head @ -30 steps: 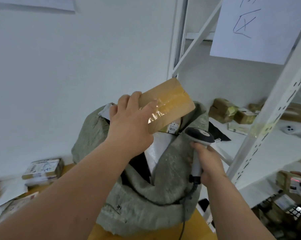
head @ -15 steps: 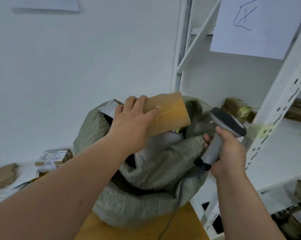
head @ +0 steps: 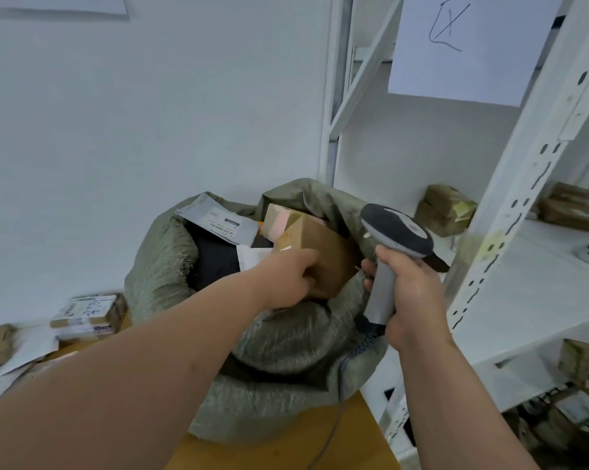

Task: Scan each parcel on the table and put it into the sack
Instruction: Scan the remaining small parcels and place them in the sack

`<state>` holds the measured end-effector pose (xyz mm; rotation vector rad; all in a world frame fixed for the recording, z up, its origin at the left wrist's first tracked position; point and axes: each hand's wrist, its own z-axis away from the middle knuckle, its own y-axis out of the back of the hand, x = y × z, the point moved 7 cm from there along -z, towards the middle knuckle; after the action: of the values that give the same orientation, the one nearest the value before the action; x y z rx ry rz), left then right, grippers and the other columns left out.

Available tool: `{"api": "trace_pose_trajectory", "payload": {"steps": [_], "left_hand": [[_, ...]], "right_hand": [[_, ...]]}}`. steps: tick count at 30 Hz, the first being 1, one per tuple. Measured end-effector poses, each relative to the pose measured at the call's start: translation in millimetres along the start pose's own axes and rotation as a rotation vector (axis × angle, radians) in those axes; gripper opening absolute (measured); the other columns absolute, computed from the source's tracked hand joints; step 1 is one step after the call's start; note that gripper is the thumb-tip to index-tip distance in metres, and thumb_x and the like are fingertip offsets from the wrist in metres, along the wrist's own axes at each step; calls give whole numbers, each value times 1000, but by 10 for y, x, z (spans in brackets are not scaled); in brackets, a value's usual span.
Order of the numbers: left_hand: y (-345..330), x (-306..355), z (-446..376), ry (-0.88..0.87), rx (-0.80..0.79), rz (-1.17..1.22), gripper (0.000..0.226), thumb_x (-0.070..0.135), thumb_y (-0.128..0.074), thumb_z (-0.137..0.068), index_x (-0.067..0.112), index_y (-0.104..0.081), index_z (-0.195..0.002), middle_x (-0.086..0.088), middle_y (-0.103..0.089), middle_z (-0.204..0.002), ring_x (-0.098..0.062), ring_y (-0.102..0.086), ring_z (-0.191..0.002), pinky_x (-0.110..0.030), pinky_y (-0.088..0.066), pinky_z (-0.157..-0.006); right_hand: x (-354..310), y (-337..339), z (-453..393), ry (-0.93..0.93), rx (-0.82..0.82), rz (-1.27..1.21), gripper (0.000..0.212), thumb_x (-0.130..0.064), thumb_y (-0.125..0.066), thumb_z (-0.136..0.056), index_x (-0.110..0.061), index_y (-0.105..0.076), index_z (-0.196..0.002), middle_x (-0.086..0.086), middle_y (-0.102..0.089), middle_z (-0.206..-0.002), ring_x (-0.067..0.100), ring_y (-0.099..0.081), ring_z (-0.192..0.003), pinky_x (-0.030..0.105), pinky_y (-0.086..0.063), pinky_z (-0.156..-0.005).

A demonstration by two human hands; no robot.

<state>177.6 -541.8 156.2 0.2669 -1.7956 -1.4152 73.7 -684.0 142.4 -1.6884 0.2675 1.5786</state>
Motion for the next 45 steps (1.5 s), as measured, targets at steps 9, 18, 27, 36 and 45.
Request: {"api": "trace_pose_trajectory", "payload": {"steps": [9,18,27,36,45], "left_hand": [[98,-269,168,245,244,563,20,9,-58,-96,26,-67,-100,5,-70,-104,-12,-63,-105,-18,-46,-81],[563,-781,836,309,465,269,18,20,-56,-97,29,-68,-106,9,-68,-96,-5,-61,-86,-11,-40,-65],[813,-1895,2028,483,464,173,19,27,-57,-96,23,-68,-111,10,-63,-92,-11,-57,-87,-23,-41,-76],[781,-3275,3614,756,367,163,25,27,-53,-97,24,-65,-119,3,-68,-110,-13,-62,-89,-27,-50,-74],[618,-4196,4564,954,326,223,34,30,-53,-98,22,-57,-131,2,-61,-125,-13,-55,-99,-25,-44,-77]], "right_hand": [[129,-232,172,6,-107,246,16,-20,-70,-90,-32,-59,-87,-2,-69,-90,23,-69,-98,45,-55,-95],[67,-760,589,189,-137,464,12,-36,-70,-86,-30,-62,-79,-2,-74,-82,13,-69,-84,38,-57,-81],[1007,-1847,1532,-11,-420,569,7,-29,-71,-86,-26,-65,-84,-6,-73,-76,20,-73,-85,44,-60,-86],[2182,-2791,2435,-124,-543,732,13,-33,-70,-88,-22,-63,-85,-1,-72,-82,12,-72,-76,48,-59,-85],[3088,-3445,2738,-229,-651,869,10,-29,-68,-88,-23,-61,-85,1,-72,-85,24,-72,-86,49,-58,-87]]}}
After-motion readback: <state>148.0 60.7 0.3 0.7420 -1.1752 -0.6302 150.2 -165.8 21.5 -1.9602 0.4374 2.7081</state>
